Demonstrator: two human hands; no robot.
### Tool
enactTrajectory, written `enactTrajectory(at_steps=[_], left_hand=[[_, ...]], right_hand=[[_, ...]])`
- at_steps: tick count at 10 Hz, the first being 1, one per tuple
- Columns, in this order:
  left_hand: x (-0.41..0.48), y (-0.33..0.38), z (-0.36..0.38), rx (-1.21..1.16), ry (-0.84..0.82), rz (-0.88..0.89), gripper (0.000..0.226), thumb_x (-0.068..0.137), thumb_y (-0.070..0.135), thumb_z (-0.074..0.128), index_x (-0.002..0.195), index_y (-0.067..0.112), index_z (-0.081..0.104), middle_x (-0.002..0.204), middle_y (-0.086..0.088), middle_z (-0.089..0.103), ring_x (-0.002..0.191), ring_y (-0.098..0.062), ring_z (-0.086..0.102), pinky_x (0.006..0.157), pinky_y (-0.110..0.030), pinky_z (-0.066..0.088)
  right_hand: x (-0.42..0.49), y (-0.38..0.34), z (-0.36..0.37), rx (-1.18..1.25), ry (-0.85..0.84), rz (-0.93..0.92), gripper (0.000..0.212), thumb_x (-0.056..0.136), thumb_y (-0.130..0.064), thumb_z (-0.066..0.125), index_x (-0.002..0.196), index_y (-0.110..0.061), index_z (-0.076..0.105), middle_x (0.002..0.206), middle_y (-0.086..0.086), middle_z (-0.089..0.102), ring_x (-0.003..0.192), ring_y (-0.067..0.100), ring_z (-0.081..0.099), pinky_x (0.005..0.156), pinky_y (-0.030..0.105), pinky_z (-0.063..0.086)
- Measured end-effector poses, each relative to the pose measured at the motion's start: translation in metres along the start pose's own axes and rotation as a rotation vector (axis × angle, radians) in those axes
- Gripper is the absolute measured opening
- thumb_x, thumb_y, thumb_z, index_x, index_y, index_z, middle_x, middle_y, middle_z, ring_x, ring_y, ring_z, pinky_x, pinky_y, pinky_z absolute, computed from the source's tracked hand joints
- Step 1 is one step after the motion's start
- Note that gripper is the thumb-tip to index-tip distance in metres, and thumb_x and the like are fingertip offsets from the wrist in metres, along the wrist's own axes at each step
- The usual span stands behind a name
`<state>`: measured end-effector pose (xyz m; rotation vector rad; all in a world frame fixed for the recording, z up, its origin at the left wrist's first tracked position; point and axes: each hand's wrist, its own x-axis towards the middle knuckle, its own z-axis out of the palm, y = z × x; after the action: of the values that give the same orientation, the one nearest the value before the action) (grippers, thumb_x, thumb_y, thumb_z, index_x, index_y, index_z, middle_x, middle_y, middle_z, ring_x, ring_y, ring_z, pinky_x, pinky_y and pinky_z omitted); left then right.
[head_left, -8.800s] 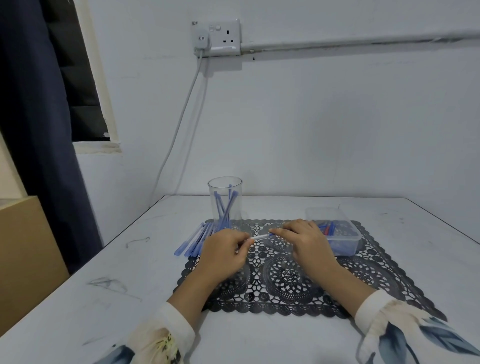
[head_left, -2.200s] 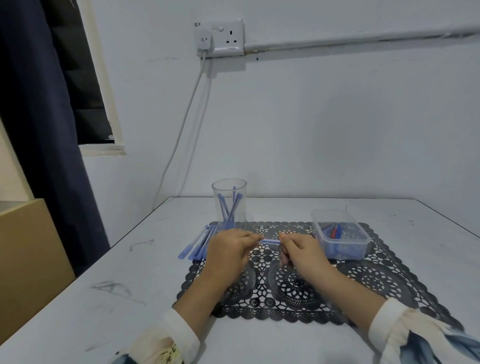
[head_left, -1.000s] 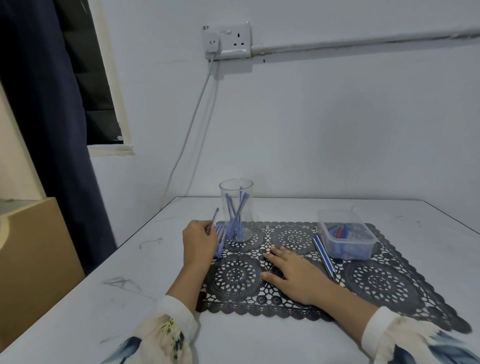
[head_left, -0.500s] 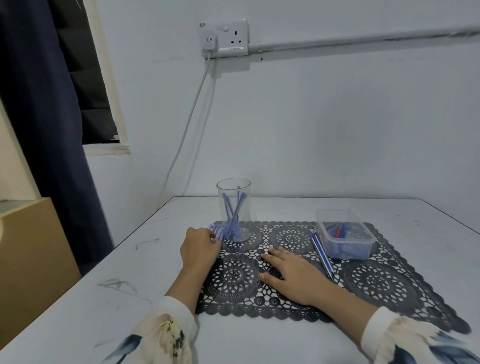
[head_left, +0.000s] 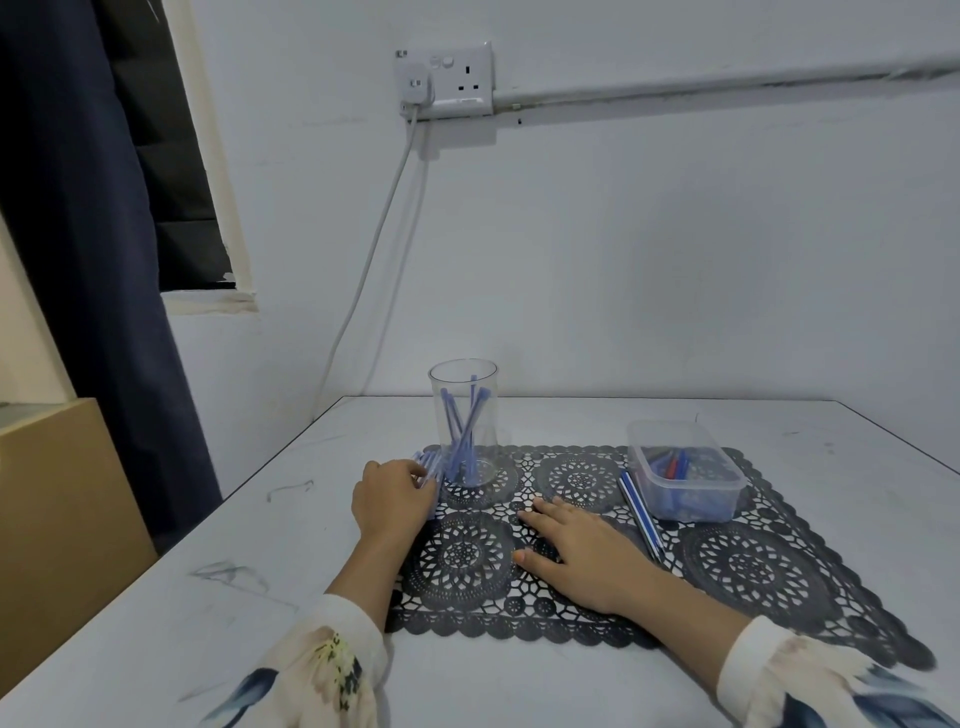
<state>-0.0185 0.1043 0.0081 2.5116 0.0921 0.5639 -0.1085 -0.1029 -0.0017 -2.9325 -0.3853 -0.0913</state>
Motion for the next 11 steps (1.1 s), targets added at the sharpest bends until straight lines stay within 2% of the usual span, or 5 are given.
enactTrajectory(at_steps=[2,3,5,9,11], left_hand=[[0.002,-0.001,0.001,-0.045,-0.027,-0.006,0.021,0.079,0.036,0.059,0.094,0.029,0.072,0.088,0.001,0.07,0.089,-0.02,0.062,0.075,-0.033,0.053],[0.005,-0.002,-0.001,-0.061,-0.034,-0.019,0.021,0.079,0.034,0.06,0.095,0.029,0.072,0.092,0.003,0.071,0.088,-0.018,0.063,0.078,-0.03,0.052],[0.009,-0.005,-0.002,-0.013,-0.068,-0.021,0.018,0.08,0.036,0.06,0.093,0.03,0.072,0.095,0.005,0.071,0.091,-0.018,0.062,0.089,-0.035,0.047],[0.009,-0.006,0.006,0.048,-0.049,0.022,0.016,0.083,0.035,0.059,0.082,0.029,0.074,0.079,0.006,0.07,0.082,-0.016,0.061,0.086,-0.031,0.042],[0.01,-0.008,0.009,0.071,-0.048,0.046,0.018,0.083,0.033,0.057,0.085,0.029,0.074,0.083,0.006,0.07,0.088,-0.016,0.059,0.084,-0.032,0.039]], right_hand=[[0.0,0.001,0.0,-0.007,-0.001,0.0,0.064,0.092,-0.06,0.03,0.147,-0.029,0.02,0.156,-0.003,0.013,0.143,0.014,0.009,0.116,0.035,0.011],[0.0,0.0,0.0,-0.007,-0.004,-0.002,0.064,0.092,-0.061,0.03,0.147,-0.029,0.021,0.156,-0.003,0.014,0.143,0.014,0.008,0.116,0.035,0.01],[0.0,0.001,-0.001,-0.005,-0.008,0.0,0.064,0.092,-0.061,0.029,0.147,-0.029,0.02,0.156,-0.003,0.013,0.143,0.014,0.008,0.116,0.035,0.01],[0.0,0.001,-0.001,-0.003,-0.008,0.006,0.064,0.092,-0.061,0.03,0.147,-0.029,0.02,0.156,-0.003,0.013,0.143,0.014,0.009,0.116,0.035,0.01],[0.0,0.001,0.0,0.003,-0.005,0.003,0.065,0.092,-0.061,0.03,0.147,-0.029,0.021,0.156,-0.003,0.014,0.143,0.015,0.009,0.116,0.037,0.012]])
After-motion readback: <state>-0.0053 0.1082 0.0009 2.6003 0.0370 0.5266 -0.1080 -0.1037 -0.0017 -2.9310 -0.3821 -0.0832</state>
